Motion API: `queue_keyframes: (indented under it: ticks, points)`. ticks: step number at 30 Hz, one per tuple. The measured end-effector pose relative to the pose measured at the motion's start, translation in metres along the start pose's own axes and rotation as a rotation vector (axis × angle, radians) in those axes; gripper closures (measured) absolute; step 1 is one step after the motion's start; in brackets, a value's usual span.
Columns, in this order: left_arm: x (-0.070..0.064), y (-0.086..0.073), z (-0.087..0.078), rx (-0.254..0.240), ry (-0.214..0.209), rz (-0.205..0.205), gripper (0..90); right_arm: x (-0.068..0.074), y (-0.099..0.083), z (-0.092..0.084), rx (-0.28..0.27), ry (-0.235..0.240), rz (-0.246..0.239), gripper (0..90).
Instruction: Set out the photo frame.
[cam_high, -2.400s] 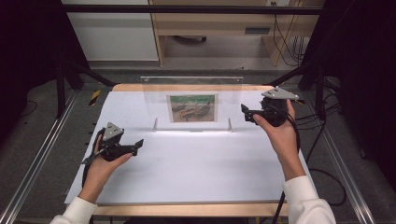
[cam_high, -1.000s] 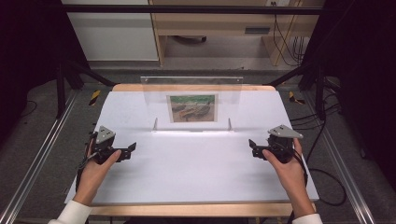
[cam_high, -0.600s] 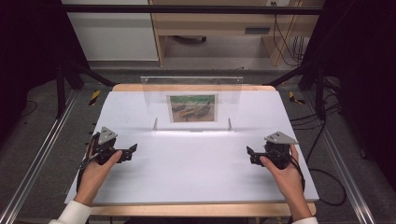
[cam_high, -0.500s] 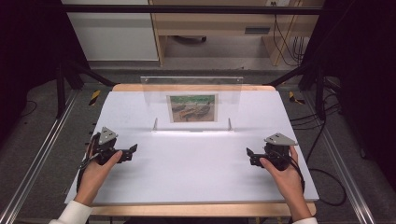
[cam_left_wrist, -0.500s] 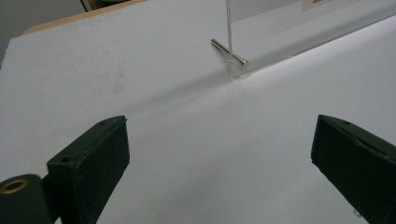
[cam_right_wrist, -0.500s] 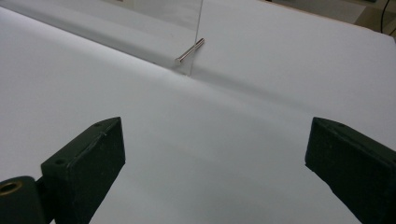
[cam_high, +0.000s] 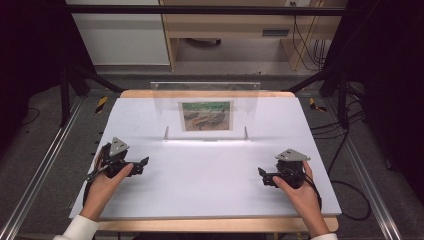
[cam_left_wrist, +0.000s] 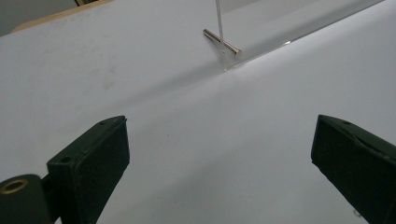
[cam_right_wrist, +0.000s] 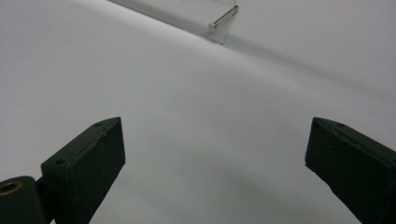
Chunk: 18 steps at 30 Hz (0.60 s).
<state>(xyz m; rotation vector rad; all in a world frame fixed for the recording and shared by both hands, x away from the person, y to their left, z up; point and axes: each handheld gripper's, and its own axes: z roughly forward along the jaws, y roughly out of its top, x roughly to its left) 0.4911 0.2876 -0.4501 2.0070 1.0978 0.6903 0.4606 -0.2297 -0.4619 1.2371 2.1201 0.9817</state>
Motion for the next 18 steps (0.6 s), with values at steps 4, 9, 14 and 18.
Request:
queue_keyframes:
  ticks: [4, 9, 14, 18]
  points:
    - [0.001, -0.003, 0.0, 0.014, -0.002, 0.005, 4.4, 0.003, -0.005, 0.002, 0.026, 0.012, -0.008, 5.7]
    - [0.004, -0.006, -0.001, 0.019, 0.002, 0.001, 4.4, 0.005, -0.009, 0.004, 0.069, 0.024, -0.006, 5.9]
    - [0.005, -0.008, 0.001, 0.039, 0.003, 0.009, 4.4, 0.005, -0.011, 0.004, 0.089, 0.027, -0.001, 5.9]
    - [0.002, -0.009, 0.003, 0.047, -0.003, 0.016, 4.4, 0.005, -0.012, 0.004, 0.086, 0.027, 0.0, 5.8]
